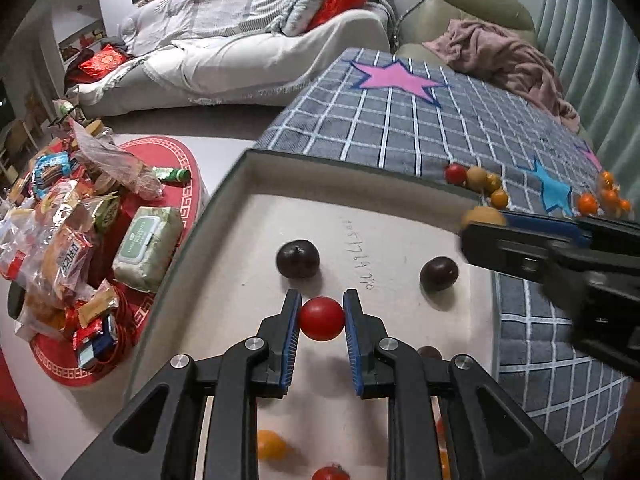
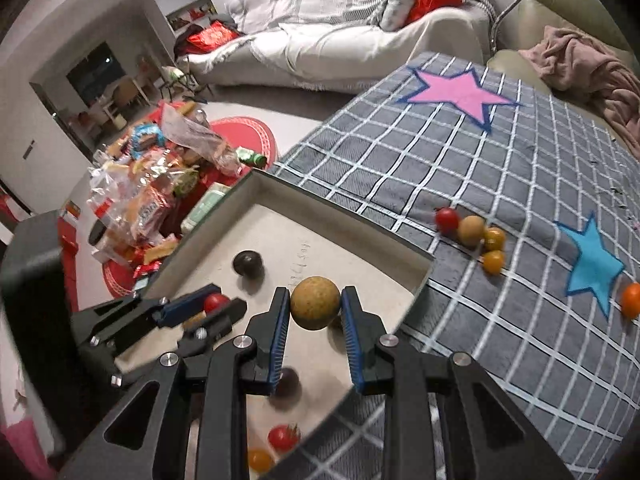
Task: Organize fruits
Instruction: 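Carry the tomato and kiwi over the white tray with both grippers, then open both grippers to drop the tomato and kiwi into the tray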
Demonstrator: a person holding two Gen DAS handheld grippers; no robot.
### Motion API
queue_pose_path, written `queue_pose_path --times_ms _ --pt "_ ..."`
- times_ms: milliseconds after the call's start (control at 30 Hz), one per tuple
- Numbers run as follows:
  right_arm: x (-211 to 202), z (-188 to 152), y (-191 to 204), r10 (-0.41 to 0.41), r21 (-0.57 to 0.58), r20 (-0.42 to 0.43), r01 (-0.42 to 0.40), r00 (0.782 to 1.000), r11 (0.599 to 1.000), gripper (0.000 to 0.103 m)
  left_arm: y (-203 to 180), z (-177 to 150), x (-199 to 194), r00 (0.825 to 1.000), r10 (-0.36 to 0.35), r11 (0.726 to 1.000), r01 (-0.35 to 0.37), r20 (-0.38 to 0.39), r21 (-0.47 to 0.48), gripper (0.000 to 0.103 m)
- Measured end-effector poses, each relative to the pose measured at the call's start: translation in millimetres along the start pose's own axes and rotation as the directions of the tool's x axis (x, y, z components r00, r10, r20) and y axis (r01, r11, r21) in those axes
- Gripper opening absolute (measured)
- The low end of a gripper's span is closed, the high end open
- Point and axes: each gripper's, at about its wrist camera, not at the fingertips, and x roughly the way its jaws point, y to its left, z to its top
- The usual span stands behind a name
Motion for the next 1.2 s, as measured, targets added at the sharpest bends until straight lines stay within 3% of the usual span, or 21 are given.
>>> queue_pose_path --times_ms 267,533,567,633,700,767,833,900,933,967,1033,1200 --pt "41 7 -6 -0.044 -0.011 -0.055 0.043 0.998 0.999 0.028 -5 -2 23 0.999 0.022 1.0 -0.021 -0.05 0.02 0.023" --pt "51 3 -3 -0.056 -0.042 -0.09 0.053 0.994 0.998 0.031 -8 -3 23 0.999 0.041 0.999 -0.04 -0.036 0.032 0.023" --pt "50 2 -3 -0.052 -0.04 -0.088 0.049 0.995 0.998 0.034 -8 -3 23 0.998 0.042 0.999 -0.041 -0.036 0.032 0.023" --pt "45 3 -4 -0.045 -0.034 -0.078 0.042 0.996 0.999 0.058 -7 -3 22 0.998 0.045 0.999 -0.044 -0.039 0.028 0.023" --pt "37 3 -3 -0.038 -0.032 -0.056 0.037 0.998 0.999 0.067 -6 -4 22 0.998 0.043 0.999 -0.042 -0.044 0.023 0.023" --pt "30 4 -3 -0.035 -0.031 -0.044 0.034 0.998 0.999 0.068 -5 -4 21 0.998 0.043 0.999 -0.042 -0.047 0.019 0.023" --pt "22 5 -4 -0.027 -0.024 -0.028 0.026 0.999 0.999 0.079 -4 -5 20 0.998 0.042 0.999 -0.041 -0.05 0.017 0.023" --pt "13 4 -7 -0.028 -0.018 -0.009 0.027 1.0 0.999 0.08 -3 -4 17 0.998 0.037 0.999 -0.036 -0.047 0.013 0.035" --pt "8 4 -9 -0.024 -0.01 -0.002 0.024 1.0 1.0 0.081 -4 -4 14 0.999 0.04 0.999 -0.04 -0.036 0.01 0.067" --pt "4 3 -12 -0.023 -0.001 0.002 0.023 1.0 1.0 0.082 -3 -4 10 0.999 0.047 0.999 -0.047 -0.014 0.005 0.085" --pt "-6 1 -22 -0.028 0.021 0.018 0.027 0.999 0.999 0.083 -5 -3 -1 0.997 0.057 0.998 -0.057 0.044 0.006 0.085" --pt "-30 -6 -57 -0.064 0.091 0.052 0.059 0.997 0.994 0.084 -13 4 -8 0.998 0.04 0.999 -0.042 0.041 0.03 0.085"
